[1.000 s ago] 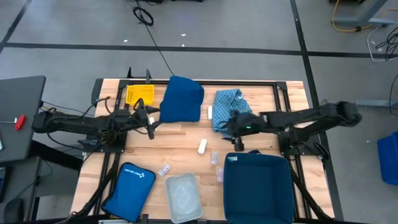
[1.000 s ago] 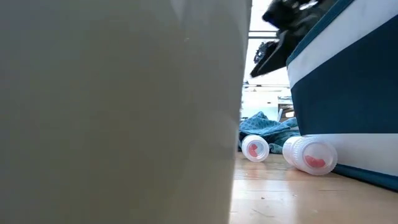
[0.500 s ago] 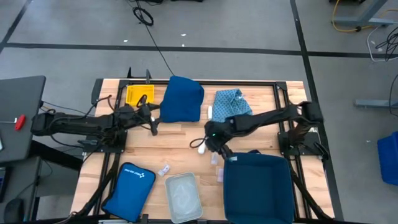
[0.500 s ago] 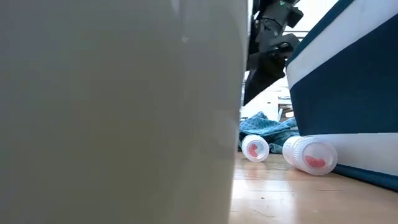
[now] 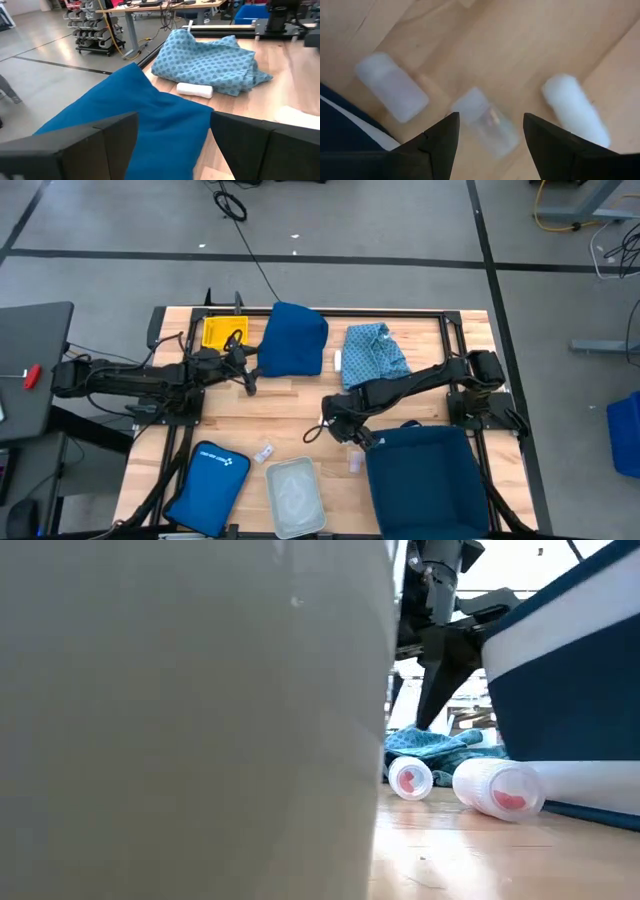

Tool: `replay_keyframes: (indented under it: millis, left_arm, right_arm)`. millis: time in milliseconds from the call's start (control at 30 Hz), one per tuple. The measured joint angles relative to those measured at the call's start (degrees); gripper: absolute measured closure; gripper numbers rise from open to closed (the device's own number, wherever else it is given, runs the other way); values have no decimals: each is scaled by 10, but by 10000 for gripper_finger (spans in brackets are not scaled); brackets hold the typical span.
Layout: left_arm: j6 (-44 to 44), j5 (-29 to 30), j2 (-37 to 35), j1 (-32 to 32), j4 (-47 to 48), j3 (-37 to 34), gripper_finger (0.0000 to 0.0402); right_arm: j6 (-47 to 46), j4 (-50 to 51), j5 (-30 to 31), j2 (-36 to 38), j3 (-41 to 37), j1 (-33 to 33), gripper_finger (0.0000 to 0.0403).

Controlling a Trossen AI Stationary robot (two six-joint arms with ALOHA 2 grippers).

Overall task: Pick & place medical supplies in basket/bin
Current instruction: Put the top right white pill bottle into the yellow bin

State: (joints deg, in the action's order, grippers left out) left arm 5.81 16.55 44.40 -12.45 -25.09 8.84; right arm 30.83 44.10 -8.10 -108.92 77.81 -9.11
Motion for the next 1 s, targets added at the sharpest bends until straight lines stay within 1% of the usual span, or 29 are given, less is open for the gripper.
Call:
replay_keyframes:
  millis: [133, 233, 400, 600, 800, 933, 1000]
  left_arm:
    - [-5, -8, 2, 1, -1, 0, 151]
    - [-5, -16, 2, 1, -3, 0, 151]
    - [-4, -26, 2, 1, -16, 0, 151]
    - [-3, -27, 2, 1, -22, 0, 151]
    - [-2, -27, 2, 1, -23, 0, 151]
    - [-2, -27, 2, 1, -23, 0, 151]
    - [-2, -27, 2, 1, -23, 0, 151]
  right_arm:
    - [-31, 63, 36, 0, -1, -8, 172]
    - [-32, 91, 69, -3, -4, -16, 172]
    - [-12, 82, 105, -5, -5, -36, 171]
    - [-13, 74, 144, -5, -4, -41, 171]
    - [14, 56, 164, -4, -2, -44, 171]
    - [21, 58, 187, -4, 29, -44, 171]
    - [21, 63, 188, -4, 55, -43, 171]
